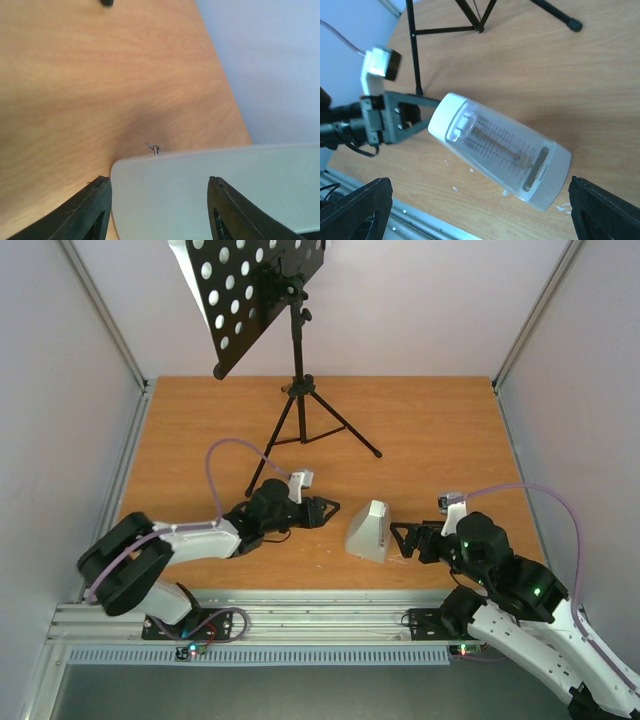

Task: Pack up the instrument practice props
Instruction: Move the metronome to the center of the board.

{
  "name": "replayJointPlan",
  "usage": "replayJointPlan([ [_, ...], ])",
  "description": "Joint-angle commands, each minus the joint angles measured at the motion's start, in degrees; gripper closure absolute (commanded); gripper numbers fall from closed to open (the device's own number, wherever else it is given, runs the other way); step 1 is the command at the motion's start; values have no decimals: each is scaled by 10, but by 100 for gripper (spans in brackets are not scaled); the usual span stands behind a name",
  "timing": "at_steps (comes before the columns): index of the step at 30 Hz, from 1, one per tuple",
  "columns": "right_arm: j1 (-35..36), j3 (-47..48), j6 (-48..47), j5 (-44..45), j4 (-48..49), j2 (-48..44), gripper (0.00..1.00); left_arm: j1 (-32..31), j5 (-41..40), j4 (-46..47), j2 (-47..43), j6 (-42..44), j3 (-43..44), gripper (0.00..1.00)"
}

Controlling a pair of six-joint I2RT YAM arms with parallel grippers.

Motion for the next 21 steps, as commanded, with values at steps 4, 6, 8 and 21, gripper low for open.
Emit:
replayJointPlan([
  [4, 4, -77, 69, -56, -1, -12, 4, -9, -14, -58, -106, 103, -67, 40],
  [6, 4, -105, 75, -60, 19, -23, 4, -26, 0, -55, -122, 136, -86, 35],
  [8, 3, -121, 76, -59, 31, -24, 4, -46, 5, -57, -125, 176, -97, 31],
  [21, 3, -125, 69, -1, 42, -19, 2, -101, -23, 111, 30, 320, -79, 22],
])
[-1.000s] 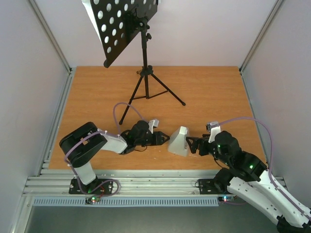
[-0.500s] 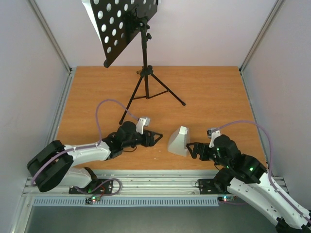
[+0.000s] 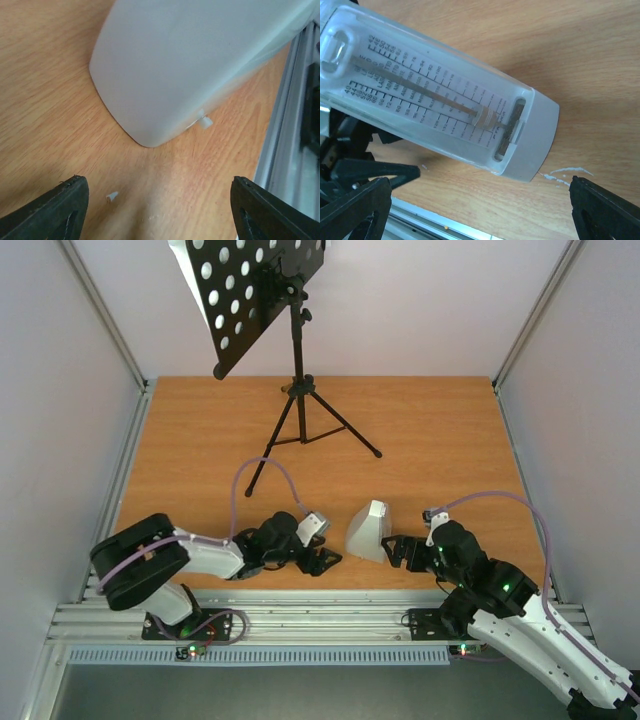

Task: Pack up the instrument practice props
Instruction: Move the metronome to the center of the board.

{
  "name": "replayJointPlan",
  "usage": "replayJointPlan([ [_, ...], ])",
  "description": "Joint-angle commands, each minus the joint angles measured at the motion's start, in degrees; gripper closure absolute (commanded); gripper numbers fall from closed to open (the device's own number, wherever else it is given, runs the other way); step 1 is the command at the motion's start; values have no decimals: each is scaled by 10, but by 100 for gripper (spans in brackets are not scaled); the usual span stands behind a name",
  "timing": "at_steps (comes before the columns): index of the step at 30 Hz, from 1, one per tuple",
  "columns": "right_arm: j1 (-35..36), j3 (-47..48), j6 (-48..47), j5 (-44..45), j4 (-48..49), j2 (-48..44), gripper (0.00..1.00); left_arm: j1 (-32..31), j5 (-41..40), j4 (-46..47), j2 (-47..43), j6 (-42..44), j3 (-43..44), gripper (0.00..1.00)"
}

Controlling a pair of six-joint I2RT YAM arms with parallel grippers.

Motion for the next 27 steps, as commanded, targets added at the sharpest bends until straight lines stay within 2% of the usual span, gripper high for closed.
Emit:
replayJointPlan([
  [1, 4, 14, 2, 29, 9, -6, 2, -22, -29, 122, 66, 73, 27, 21],
  [14, 3, 48, -17, 72, -9, -16, 1, -31, -95, 299, 227, 41, 78, 20],
  [20, 4, 55, -25, 91, -6, -9, 2, -32, -111, 328, 275, 24, 114, 24],
  [27, 4, 65, -29, 105, -9, -2, 1, -32, -99, 300, 340, 17, 214, 28],
])
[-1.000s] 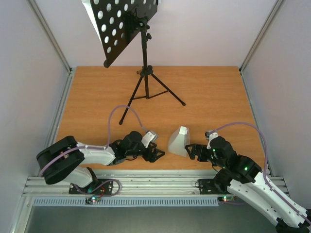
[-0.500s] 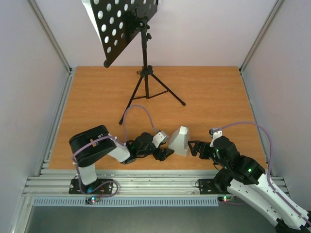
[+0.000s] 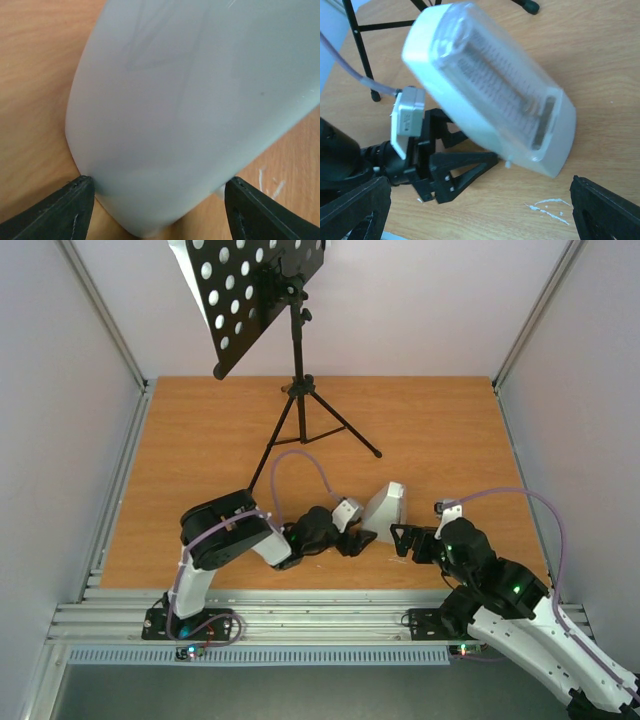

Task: Pack up the instrument practice props
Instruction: Move the metronome to the center of the board.

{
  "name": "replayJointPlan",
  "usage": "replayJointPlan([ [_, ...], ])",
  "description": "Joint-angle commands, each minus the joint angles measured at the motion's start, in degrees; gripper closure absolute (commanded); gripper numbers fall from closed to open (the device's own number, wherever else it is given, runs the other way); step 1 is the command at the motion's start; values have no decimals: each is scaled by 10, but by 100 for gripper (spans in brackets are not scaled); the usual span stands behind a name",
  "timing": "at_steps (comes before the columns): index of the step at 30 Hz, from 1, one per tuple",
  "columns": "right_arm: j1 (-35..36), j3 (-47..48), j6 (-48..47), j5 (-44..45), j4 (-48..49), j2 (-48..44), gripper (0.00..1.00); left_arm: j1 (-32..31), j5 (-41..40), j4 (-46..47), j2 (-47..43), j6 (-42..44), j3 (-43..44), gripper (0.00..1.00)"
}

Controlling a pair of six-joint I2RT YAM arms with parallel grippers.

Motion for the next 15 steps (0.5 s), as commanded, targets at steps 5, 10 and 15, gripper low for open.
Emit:
replayJointPlan([
  [5, 3, 32, -8, 41, -24, -9, 2, -2, -4, -16, 78, 12, 153, 33],
  [10, 3, 40, -9, 58, -45, -21, 2, -1, 9, -53, 117, 19, 230, 35],
  [15, 4, 49, -12, 66, -63, -32, 1, 2, 21, -71, 132, 20, 259, 34],
])
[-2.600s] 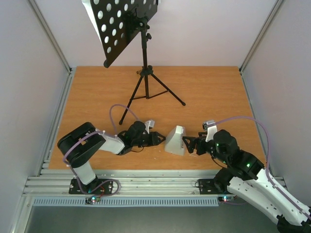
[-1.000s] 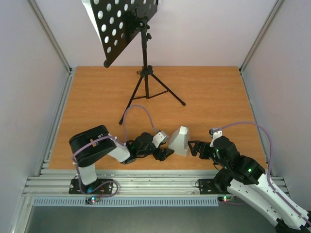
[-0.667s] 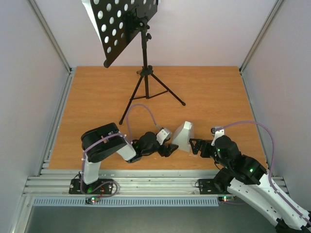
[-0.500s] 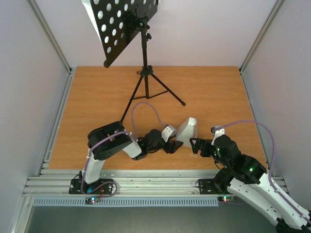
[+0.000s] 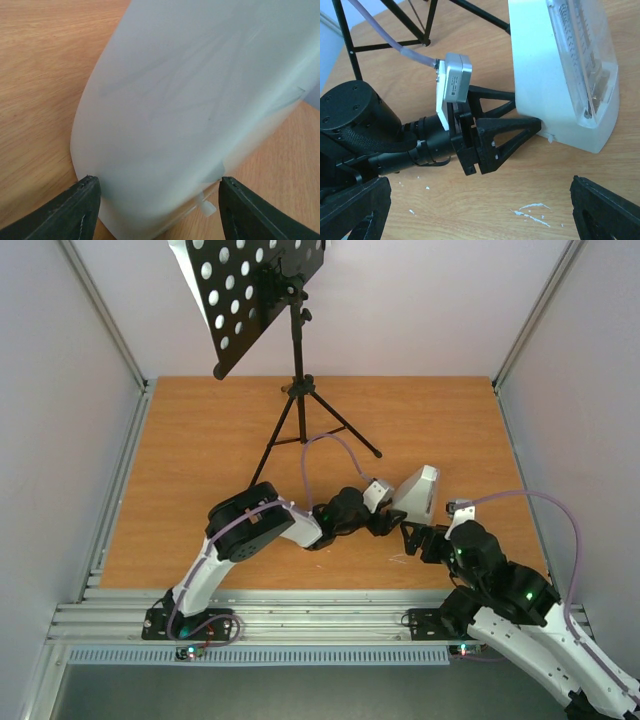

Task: Pack up the instrument practice props
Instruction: Move the metronome to the center of the board.

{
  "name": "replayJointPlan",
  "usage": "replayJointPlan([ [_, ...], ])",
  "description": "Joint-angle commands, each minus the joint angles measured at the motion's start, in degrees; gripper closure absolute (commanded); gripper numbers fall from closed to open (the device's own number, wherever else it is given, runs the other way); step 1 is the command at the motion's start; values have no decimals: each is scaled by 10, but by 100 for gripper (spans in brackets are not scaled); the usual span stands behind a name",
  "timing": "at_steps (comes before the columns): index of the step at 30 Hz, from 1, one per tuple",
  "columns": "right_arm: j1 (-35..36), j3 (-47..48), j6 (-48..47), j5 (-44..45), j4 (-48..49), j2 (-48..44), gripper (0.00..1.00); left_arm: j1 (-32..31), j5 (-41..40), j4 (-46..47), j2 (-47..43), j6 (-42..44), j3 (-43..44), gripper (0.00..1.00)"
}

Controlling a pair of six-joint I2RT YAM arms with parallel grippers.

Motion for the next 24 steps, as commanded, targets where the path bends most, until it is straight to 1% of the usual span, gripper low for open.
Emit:
replayJointPlan([
  [1, 4, 21, -11, 23, -28, -15, 2, 2, 11, -1, 7, 14, 15, 31],
  [3, 4, 22, -13, 25, -31, -20, 1, 2, 8, 8, -19, 17, -10, 19],
  [5, 4, 22, -26, 16, -26, -25, 2, 3, 3, 8, -57, 21, -40, 6],
  [6, 3, 24, -35, 8, -21, -27, 2, 4, 1, 7, -79, 23, -57, 2],
  [11, 3, 47, -61, 14, -21, -34, 2, 16, -16, 15, -212, 9, -183, 1],
  [13, 3, 56, -67, 13, -20, -34, 1, 28, -18, -3, -271, 1, -232, 1],
  [16, 3, 64, -75, -1, -14, -31, 1, 67, -16, -91, -361, -32, -272, 1],
  [18, 4, 66, -77, -5, -11, -26, 2, 106, -4, -175, -411, -53, -273, 1],
  [21, 3, 72, -82, -2, -11, -15, 2, 159, -18, -286, -487, -55, -264, 1],
  [24, 4, 80, -94, -6, -14, -10, 2, 231, 12, -330, -538, -62, -257, 0],
])
